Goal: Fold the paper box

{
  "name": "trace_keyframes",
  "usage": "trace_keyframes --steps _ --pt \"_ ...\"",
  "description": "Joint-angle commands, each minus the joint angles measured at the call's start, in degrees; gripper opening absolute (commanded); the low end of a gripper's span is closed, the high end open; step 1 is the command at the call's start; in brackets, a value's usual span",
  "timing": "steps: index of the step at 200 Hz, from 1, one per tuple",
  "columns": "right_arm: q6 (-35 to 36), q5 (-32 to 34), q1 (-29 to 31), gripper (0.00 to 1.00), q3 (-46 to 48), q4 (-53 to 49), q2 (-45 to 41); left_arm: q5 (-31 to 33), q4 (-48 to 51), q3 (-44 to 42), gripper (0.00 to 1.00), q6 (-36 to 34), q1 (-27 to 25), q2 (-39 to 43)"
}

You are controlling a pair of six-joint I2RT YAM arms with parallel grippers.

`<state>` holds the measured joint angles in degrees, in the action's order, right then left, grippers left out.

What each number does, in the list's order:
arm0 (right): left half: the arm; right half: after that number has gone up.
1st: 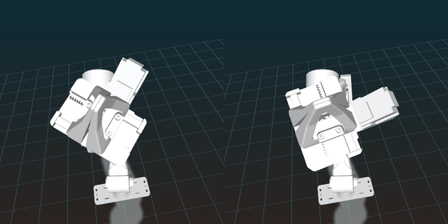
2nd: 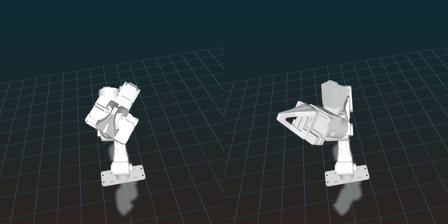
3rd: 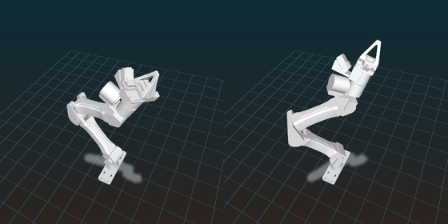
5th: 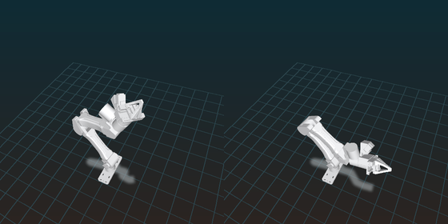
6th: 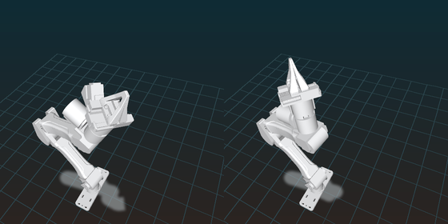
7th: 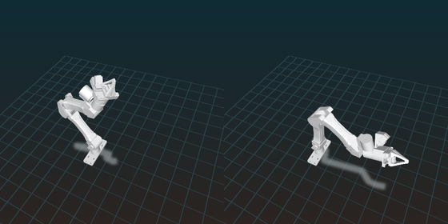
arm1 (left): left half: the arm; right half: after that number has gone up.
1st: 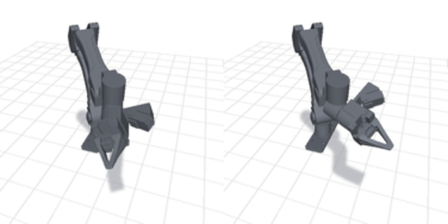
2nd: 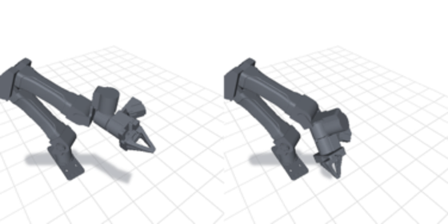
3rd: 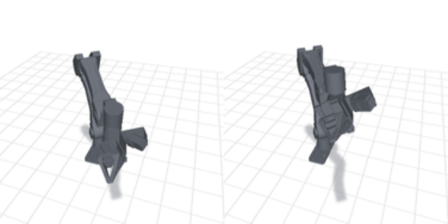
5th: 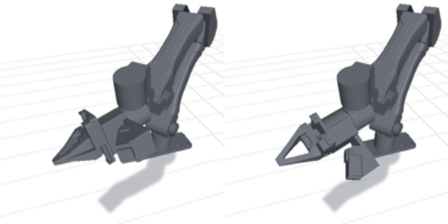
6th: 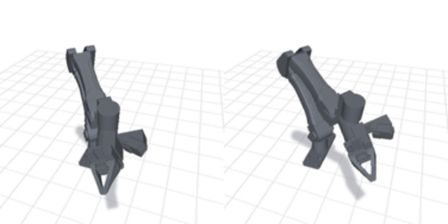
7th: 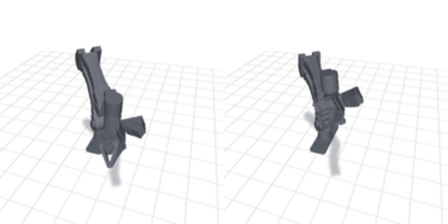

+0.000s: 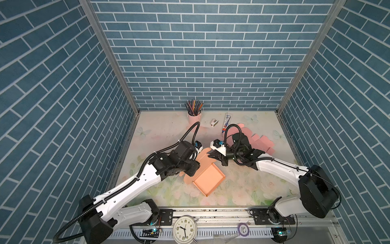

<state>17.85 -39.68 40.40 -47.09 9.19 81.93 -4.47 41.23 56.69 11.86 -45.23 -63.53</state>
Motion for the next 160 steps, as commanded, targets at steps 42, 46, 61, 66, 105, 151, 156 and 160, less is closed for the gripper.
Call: trace_keyframes --steps 42,46,61,66,105,151,156,160 --pt "-7.2 8.1 -0.5 0.0 7.2 4.6 -8.0 -10.7 -18.0 -13.4 0.81 9.3 11.4 8.7" --pt "-7.7 8.4 -0.6 0.0 7.5 4.5 -8.3 -11.2 -19.0 -14.4 0.81 9.8 11.8 9.2" --pt "-8.7 9.0 -0.7 0.0 8.8 4.5 -9.1 -11.7 -21.9 -17.3 0.81 11.1 12.5 10.5" --pt "-9.0 9.1 -0.6 0.0 9.2 4.6 -9.3 -11.8 -22.5 -18.1 0.81 11.2 12.6 10.7" --pt "-11.8 9.9 -1.0 0.0 10.7 4.9 -9.5 -12.6 -27.8 -22.9 0.81 12.3 12.7 11.0" --pt "-13.3 9.8 -1.6 0.0 11.2 4.7 -10.0 -13.2 -32.3 -27.2 0.73 13.9 12.8 10.0" --pt "-13.5 9.7 -1.8 0.0 11.1 4.7 -10.1 -13.1 -32.2 -27.2 0.72 13.8 12.8 9.9" --pt "-13.6 9.7 -1.9 0.0 11.2 4.7 -10.1 -13.1 -32.3 -27.4 0.71 13.8 12.8 9.9"
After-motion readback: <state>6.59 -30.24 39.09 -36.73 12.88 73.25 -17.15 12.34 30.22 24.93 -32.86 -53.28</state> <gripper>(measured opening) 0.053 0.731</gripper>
